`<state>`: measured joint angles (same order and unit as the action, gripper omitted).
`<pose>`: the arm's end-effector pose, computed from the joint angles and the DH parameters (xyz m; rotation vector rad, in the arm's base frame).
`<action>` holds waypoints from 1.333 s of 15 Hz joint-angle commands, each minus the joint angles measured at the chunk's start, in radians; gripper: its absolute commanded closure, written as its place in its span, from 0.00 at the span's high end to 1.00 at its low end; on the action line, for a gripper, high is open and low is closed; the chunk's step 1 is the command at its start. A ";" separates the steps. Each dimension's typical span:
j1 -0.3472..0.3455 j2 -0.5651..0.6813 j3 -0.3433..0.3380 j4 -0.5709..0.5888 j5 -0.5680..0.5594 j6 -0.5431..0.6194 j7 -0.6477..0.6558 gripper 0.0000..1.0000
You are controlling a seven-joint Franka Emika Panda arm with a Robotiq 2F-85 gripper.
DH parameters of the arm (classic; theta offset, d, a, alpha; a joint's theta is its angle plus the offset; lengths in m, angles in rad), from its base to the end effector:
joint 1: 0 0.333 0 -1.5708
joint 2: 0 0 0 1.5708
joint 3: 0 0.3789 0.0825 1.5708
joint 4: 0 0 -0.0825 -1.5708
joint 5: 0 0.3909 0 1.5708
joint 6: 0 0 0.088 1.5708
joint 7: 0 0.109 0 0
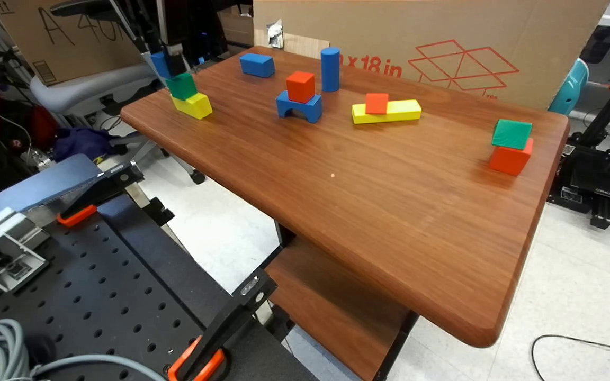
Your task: Put the middle blue block on the green block
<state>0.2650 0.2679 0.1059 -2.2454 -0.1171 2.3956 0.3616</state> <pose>0.5143 0.1979 0.2910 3.0505 0.1493 -0.1387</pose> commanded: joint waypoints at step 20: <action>0.014 0.020 -0.006 0.017 -0.084 0.015 0.026 1.00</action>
<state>0.2712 0.2987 0.1056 -2.2286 -0.1827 2.3963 0.3702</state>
